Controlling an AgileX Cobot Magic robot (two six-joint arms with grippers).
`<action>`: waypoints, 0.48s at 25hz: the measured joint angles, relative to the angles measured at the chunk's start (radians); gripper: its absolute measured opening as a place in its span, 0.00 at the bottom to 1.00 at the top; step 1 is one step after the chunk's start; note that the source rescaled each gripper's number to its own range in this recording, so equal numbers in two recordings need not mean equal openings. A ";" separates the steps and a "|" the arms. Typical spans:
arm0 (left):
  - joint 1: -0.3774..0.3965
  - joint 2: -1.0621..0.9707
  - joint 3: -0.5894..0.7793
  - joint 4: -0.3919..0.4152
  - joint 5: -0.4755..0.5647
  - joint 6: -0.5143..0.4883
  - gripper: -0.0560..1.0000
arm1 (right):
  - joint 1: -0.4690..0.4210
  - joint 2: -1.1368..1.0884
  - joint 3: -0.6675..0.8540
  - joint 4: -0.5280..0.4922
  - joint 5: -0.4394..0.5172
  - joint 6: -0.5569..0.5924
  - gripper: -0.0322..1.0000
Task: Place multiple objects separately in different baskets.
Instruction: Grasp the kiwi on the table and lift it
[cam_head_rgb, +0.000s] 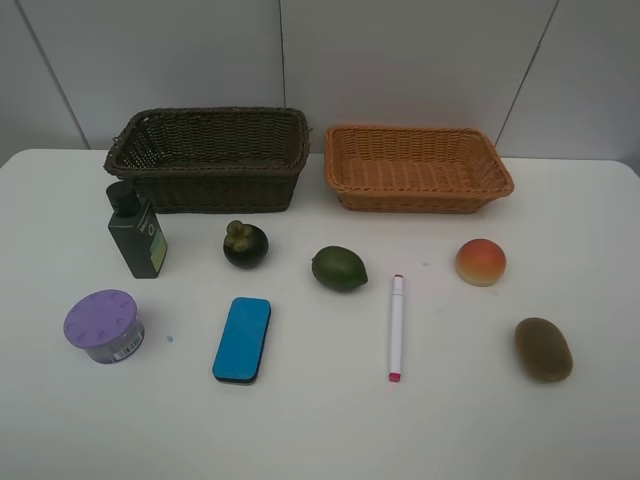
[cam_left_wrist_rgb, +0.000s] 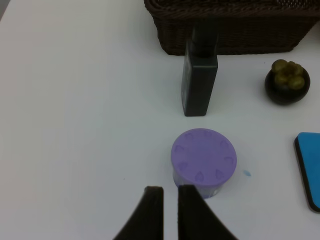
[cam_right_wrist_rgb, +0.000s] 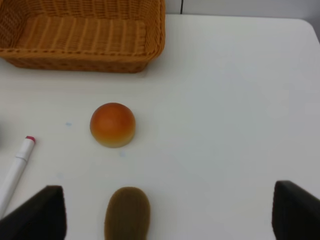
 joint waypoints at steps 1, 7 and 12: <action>0.000 0.000 0.000 0.000 0.000 0.000 0.05 | 0.000 0.048 -0.019 0.000 0.000 0.000 0.99; 0.000 0.000 0.000 0.000 0.000 0.006 0.05 | 0.000 0.380 -0.109 -0.028 -0.006 -0.001 0.99; 0.000 0.000 0.000 0.000 0.000 0.006 0.05 | 0.000 0.602 -0.119 -0.043 -0.034 -0.002 0.99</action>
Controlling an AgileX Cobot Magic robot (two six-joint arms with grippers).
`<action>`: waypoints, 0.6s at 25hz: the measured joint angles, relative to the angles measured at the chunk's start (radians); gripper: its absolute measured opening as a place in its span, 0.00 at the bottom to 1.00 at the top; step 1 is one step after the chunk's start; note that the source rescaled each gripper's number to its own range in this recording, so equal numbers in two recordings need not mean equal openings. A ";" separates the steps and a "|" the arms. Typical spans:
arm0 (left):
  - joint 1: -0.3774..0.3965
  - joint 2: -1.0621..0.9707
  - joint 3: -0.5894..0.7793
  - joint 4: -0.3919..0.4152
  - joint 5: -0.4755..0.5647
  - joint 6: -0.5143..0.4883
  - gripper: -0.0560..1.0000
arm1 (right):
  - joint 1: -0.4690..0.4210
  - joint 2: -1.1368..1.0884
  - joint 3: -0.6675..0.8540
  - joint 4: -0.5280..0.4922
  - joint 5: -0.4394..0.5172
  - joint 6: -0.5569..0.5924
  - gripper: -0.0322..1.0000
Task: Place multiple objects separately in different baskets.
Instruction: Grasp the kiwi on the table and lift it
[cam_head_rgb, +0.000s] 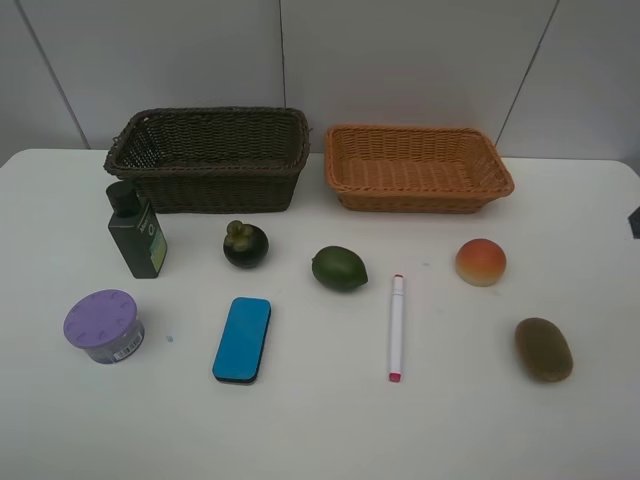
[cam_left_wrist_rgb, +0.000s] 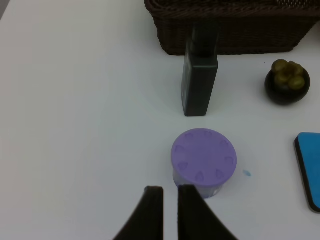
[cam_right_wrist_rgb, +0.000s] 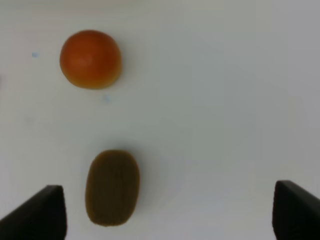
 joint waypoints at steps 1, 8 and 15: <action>0.000 0.000 0.000 0.000 0.000 0.000 0.05 | 0.000 0.040 0.000 0.000 -0.001 -0.001 0.99; 0.000 0.000 0.000 0.000 0.000 0.000 0.05 | 0.000 0.236 0.000 0.054 -0.019 -0.039 0.99; 0.000 0.000 0.000 0.000 0.000 0.000 0.05 | 0.005 0.322 0.000 0.083 -0.021 -0.051 0.99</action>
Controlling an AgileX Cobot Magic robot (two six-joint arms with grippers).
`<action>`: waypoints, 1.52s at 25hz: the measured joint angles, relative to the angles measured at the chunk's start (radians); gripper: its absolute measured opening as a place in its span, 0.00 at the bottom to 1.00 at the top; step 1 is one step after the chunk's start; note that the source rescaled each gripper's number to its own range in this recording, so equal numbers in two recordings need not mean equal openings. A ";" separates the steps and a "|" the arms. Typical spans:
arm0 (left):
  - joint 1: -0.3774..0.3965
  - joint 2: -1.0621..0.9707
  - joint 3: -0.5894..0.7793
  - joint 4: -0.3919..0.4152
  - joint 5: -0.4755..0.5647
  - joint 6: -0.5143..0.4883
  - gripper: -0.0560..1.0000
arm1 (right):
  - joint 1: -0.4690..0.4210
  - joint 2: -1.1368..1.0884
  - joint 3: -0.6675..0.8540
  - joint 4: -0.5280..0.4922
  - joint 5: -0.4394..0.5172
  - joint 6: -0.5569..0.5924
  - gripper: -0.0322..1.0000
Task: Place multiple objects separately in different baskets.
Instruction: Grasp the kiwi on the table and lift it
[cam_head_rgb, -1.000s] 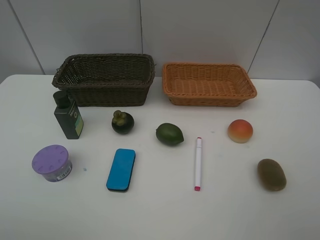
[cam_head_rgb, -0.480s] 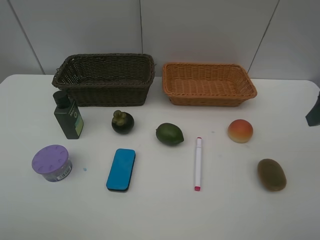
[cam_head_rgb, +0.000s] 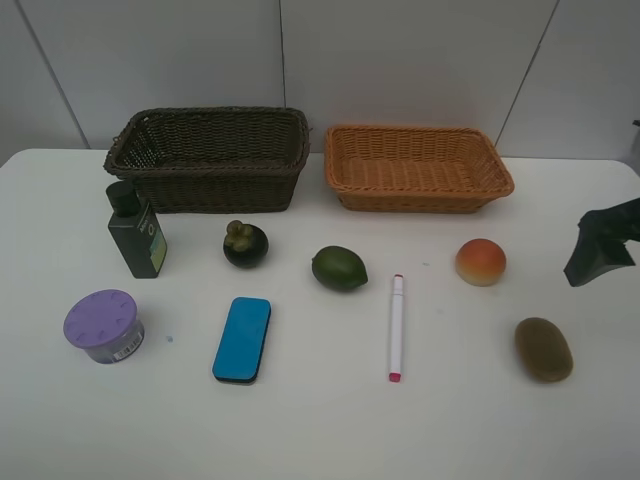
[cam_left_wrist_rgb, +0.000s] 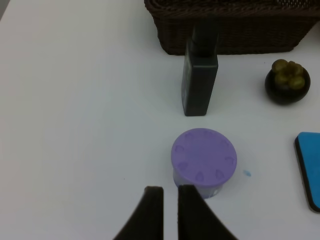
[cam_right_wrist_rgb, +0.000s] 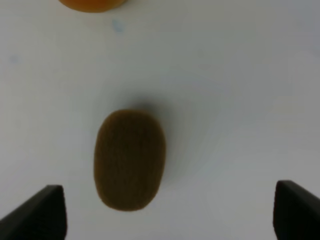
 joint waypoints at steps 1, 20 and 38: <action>0.000 0.000 0.000 0.000 0.000 0.000 0.05 | 0.006 0.005 0.003 0.000 -0.004 0.000 0.99; 0.000 0.000 0.000 0.000 0.000 0.000 0.05 | 0.055 0.005 0.247 0.036 -0.252 -0.022 0.99; 0.000 0.000 0.000 0.000 0.000 0.000 0.05 | 0.121 0.249 0.247 0.067 -0.354 -0.022 0.98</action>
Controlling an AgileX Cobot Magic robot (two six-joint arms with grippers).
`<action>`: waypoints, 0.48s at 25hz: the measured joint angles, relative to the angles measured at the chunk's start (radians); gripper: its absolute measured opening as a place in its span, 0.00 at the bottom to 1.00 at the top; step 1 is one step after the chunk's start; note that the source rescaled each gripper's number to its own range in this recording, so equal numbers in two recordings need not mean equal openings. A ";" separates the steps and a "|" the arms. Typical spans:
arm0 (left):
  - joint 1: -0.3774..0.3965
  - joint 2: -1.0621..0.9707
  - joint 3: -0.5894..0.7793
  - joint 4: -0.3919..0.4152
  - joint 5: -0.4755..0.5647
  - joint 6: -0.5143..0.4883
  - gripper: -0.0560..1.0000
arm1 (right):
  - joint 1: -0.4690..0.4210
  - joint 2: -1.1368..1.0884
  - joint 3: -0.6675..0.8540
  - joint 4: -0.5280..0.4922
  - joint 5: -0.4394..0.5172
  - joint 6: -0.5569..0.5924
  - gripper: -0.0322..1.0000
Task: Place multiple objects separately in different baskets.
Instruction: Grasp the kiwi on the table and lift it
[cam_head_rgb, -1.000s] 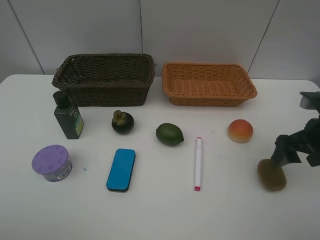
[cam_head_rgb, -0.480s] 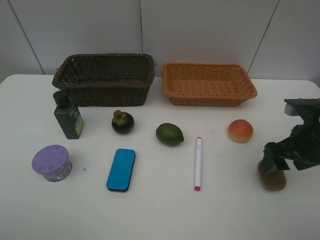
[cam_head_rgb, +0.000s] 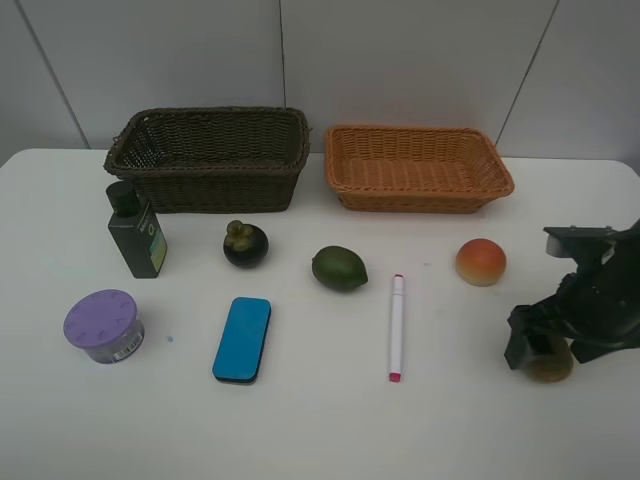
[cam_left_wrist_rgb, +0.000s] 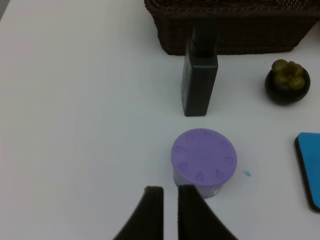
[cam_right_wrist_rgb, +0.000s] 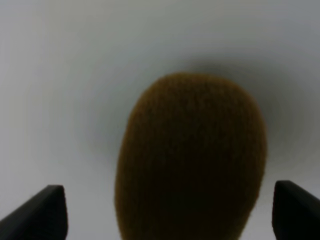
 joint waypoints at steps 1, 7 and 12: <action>0.000 0.000 0.000 0.000 0.000 -0.006 0.05 | 0.000 0.005 -0.001 0.000 -0.005 0.000 0.98; 0.000 0.000 0.000 0.000 0.000 0.000 0.05 | 0.000 0.022 -0.001 0.003 -0.037 0.000 0.98; 0.000 0.000 0.000 0.000 0.000 -0.006 0.05 | 0.000 0.024 -0.001 0.003 -0.054 0.000 0.98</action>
